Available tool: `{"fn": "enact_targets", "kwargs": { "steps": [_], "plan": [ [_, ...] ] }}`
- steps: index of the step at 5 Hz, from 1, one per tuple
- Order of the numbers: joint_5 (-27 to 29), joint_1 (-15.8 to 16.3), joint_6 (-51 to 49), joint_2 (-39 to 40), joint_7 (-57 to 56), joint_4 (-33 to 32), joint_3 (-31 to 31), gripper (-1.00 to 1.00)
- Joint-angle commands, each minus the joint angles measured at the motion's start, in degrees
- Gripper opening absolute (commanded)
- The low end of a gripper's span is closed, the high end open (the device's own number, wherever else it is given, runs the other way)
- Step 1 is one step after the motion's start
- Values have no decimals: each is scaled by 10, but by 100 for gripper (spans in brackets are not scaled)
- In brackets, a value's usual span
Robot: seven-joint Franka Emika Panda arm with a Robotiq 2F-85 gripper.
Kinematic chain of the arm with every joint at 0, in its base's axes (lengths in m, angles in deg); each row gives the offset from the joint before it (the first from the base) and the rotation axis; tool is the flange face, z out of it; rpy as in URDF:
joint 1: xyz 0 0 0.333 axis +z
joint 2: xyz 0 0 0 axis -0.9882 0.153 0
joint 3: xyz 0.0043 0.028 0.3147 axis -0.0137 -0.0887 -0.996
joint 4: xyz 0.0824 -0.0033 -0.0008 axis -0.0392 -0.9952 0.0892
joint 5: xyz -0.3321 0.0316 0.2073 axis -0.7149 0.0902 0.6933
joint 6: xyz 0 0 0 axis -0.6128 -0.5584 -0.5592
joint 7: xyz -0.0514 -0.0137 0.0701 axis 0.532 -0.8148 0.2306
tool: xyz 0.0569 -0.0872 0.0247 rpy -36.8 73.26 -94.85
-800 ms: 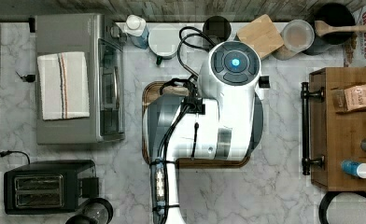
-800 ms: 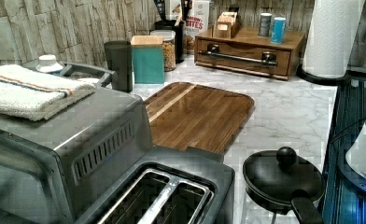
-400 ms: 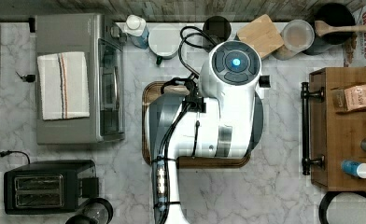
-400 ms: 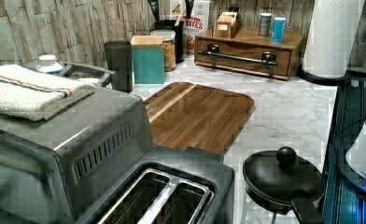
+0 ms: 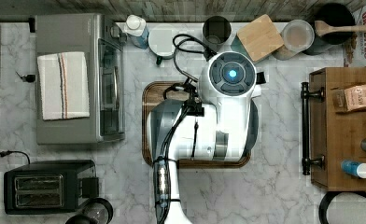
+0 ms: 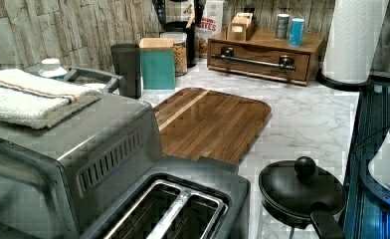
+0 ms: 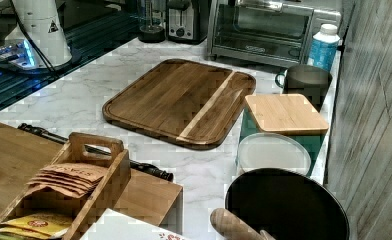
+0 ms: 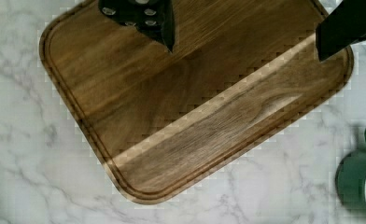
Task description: Open the drawer.
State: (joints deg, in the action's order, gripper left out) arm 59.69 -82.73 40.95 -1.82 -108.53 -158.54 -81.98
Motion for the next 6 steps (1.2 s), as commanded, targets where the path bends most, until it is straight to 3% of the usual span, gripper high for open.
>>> {"fn": "enact_targets", "kwargs": {
  "steps": [1, 2, 4, 6],
  "plan": [
    [-34, -67, 55, -17, -240, -61, 66, 100],
    [-28, -102, 76, -1, -320, -59, 72, 100],
    [-72, -133, 178, -5, -394, -106, 86, 100],
    [-64, -160, 230, 37, -519, -95, 111, 100]
  ]
}}
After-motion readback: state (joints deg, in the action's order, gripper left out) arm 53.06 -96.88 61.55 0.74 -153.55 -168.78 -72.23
